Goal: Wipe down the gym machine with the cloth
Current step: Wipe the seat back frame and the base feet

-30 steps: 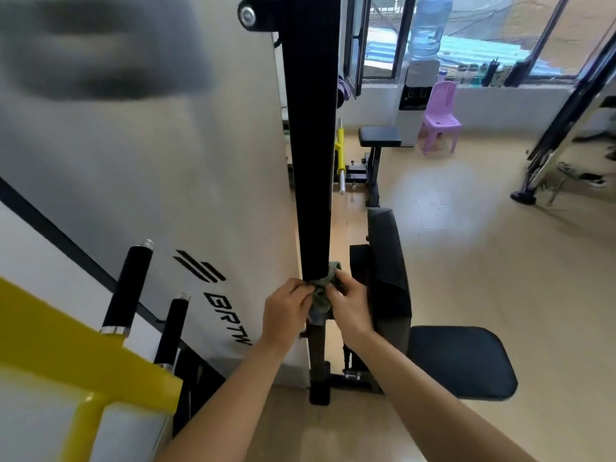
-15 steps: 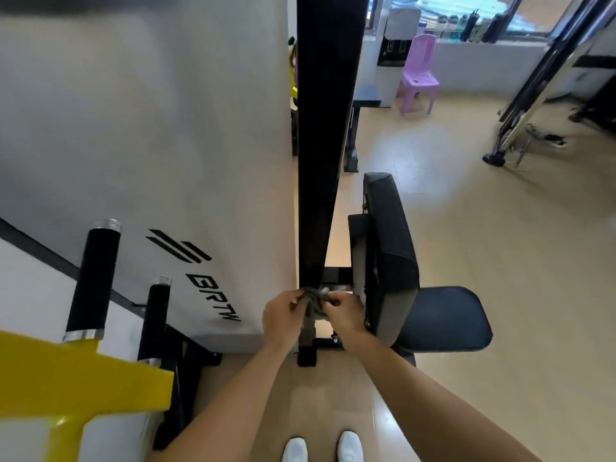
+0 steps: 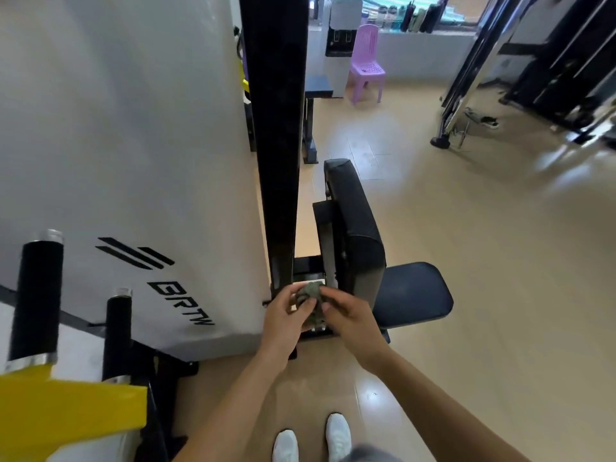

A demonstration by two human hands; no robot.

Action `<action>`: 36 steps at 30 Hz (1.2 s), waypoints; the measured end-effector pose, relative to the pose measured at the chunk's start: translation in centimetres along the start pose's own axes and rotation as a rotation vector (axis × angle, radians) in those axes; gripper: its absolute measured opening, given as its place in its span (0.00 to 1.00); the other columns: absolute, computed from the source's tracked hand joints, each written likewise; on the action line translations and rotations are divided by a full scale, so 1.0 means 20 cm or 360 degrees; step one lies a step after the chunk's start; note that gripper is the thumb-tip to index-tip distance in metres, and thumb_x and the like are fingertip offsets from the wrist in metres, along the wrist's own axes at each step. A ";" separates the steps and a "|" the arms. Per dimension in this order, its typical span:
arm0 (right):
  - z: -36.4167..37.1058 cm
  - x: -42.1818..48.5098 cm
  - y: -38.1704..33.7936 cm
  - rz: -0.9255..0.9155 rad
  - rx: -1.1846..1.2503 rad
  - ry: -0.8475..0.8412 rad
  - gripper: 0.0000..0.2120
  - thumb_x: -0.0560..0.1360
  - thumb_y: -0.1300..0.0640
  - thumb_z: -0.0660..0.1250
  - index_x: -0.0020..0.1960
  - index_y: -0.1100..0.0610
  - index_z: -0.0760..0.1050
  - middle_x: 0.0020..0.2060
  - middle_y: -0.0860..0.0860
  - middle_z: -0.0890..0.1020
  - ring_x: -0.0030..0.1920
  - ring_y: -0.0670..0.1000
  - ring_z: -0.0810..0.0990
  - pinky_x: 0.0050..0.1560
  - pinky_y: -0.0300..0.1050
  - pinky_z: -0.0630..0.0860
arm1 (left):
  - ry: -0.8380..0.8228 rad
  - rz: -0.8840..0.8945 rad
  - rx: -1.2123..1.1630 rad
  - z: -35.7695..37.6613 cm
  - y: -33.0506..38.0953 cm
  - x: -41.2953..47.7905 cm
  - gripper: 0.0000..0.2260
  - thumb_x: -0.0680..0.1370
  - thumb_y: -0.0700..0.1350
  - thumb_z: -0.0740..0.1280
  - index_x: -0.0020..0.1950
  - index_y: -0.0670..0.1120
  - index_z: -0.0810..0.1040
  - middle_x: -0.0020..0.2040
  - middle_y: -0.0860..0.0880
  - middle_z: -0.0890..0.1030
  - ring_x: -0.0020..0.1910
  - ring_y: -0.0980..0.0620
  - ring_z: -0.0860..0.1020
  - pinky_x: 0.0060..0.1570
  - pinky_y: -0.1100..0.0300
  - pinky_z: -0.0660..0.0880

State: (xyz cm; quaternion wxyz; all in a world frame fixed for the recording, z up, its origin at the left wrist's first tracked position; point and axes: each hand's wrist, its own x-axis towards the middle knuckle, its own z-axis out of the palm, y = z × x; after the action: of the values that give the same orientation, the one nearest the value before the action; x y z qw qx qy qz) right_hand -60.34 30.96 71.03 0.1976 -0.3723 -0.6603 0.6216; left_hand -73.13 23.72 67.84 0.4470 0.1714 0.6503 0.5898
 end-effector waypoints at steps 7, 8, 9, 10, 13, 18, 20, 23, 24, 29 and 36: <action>-0.11 -0.05 -0.24 -0.0665 -0.0373 0.0491 0.14 0.77 0.68 0.70 0.59 0.55 0.83 0.51 0.49 0.86 0.50 0.45 0.85 0.49 0.38 0.82 | 0.0384 0.0369 0.0052 0.07 0.13 -0.01 0.09 0.77 0.40 0.73 0.53 0.53 0.81 0.50 0.53 0.83 0.50 0.58 0.82 0.52 0.59 0.81; -0.14 -0.05 -0.28 -0.0737 -0.0428 0.0638 0.12 0.76 0.67 0.72 0.57 0.56 0.83 0.49 0.49 0.85 0.47 0.44 0.85 0.46 0.36 0.81 | 0.0441 0.0431 0.0078 0.09 0.15 -0.01 0.10 0.77 0.40 0.74 0.53 0.54 0.80 0.50 0.55 0.83 0.50 0.59 0.81 0.51 0.62 0.80; -0.17 -0.03 -0.30 -0.0793 -0.0502 0.0760 0.12 0.75 0.66 0.73 0.56 0.55 0.83 0.49 0.49 0.84 0.46 0.44 0.84 0.45 0.34 0.79 | 0.0480 0.0483 0.0090 0.12 0.16 -0.01 0.11 0.77 0.40 0.74 0.52 0.55 0.79 0.50 0.56 0.82 0.50 0.60 0.80 0.51 0.65 0.79; -0.19 -0.01 -0.33 -0.0836 -0.0600 0.0850 0.12 0.74 0.65 0.75 0.56 0.55 0.83 0.50 0.48 0.82 0.47 0.45 0.82 0.45 0.34 0.78 | 0.0519 0.0516 0.0083 0.15 0.17 0.00 0.12 0.77 0.40 0.74 0.53 0.56 0.79 0.50 0.57 0.82 0.50 0.60 0.80 0.51 0.67 0.78; -0.26 0.09 -0.35 -0.0870 -0.0929 0.0914 0.19 0.72 0.59 0.78 0.62 0.54 0.81 0.57 0.49 0.79 0.57 0.52 0.74 0.56 0.34 0.72 | 0.0630 0.0506 -0.0030 0.24 0.18 0.03 0.11 0.77 0.42 0.74 0.58 0.53 0.79 0.53 0.55 0.82 0.53 0.59 0.80 0.56 0.61 0.79; -0.30 0.20 -0.32 -0.0733 -0.0963 0.0609 0.21 0.74 0.54 0.76 0.66 0.50 0.80 0.67 0.47 0.75 0.66 0.51 0.73 0.67 0.41 0.71 | 0.0535 0.0320 -0.0632 0.35 0.18 0.13 0.10 0.80 0.48 0.70 0.61 0.53 0.82 0.56 0.54 0.84 0.59 0.54 0.81 0.64 0.47 0.78; -0.31 0.21 -0.31 -0.0721 -0.0963 0.0582 0.18 0.74 0.52 0.76 0.64 0.50 0.81 0.68 0.47 0.76 0.66 0.51 0.73 0.66 0.44 0.72 | 0.0577 0.0300 -0.0690 0.37 0.18 0.17 0.09 0.81 0.48 0.70 0.61 0.53 0.83 0.57 0.54 0.84 0.61 0.53 0.81 0.65 0.46 0.77; -0.32 0.21 -0.29 -0.0720 -0.0916 0.0572 0.18 0.74 0.52 0.76 0.63 0.50 0.82 0.68 0.46 0.76 0.67 0.49 0.73 0.67 0.44 0.73 | 0.0658 0.0331 -0.0629 0.42 0.18 0.22 0.11 0.79 0.43 0.72 0.60 0.52 0.83 0.57 0.55 0.85 0.60 0.55 0.81 0.64 0.49 0.78; -0.32 0.21 -0.29 -0.0736 -0.0883 0.0579 0.18 0.73 0.53 0.76 0.63 0.50 0.82 0.68 0.46 0.76 0.67 0.49 0.74 0.67 0.44 0.73 | 0.0675 0.0335 -0.0603 0.43 0.18 0.24 0.11 0.78 0.42 0.73 0.60 0.52 0.83 0.57 0.54 0.84 0.60 0.55 0.81 0.63 0.49 0.79; -0.32 0.22 -0.27 -0.0776 -0.0815 0.0568 0.18 0.73 0.54 0.76 0.63 0.50 0.82 0.67 0.47 0.76 0.67 0.50 0.74 0.67 0.49 0.75 | 0.0739 0.0270 -0.0614 0.48 0.13 0.33 0.09 0.77 0.41 0.73 0.54 0.54 0.82 0.55 0.50 0.84 0.57 0.50 0.82 0.60 0.45 0.80; -0.34 0.24 -0.27 -0.0819 -0.0806 0.0535 0.19 0.73 0.55 0.77 0.63 0.52 0.82 0.67 0.49 0.77 0.68 0.48 0.75 0.63 0.55 0.78 | 0.0759 0.0202 -0.0437 0.46 -0.06 0.42 0.08 0.76 0.42 0.75 0.54 0.47 0.82 0.49 0.51 0.85 0.51 0.52 0.83 0.57 0.47 0.81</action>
State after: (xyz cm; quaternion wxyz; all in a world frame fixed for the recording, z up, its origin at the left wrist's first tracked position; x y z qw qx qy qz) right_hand -59.77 39.36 76.24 0.3540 -0.3282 -0.8228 0.2998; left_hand -70.05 35.31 64.42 0.2626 0.0060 0.6391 0.7228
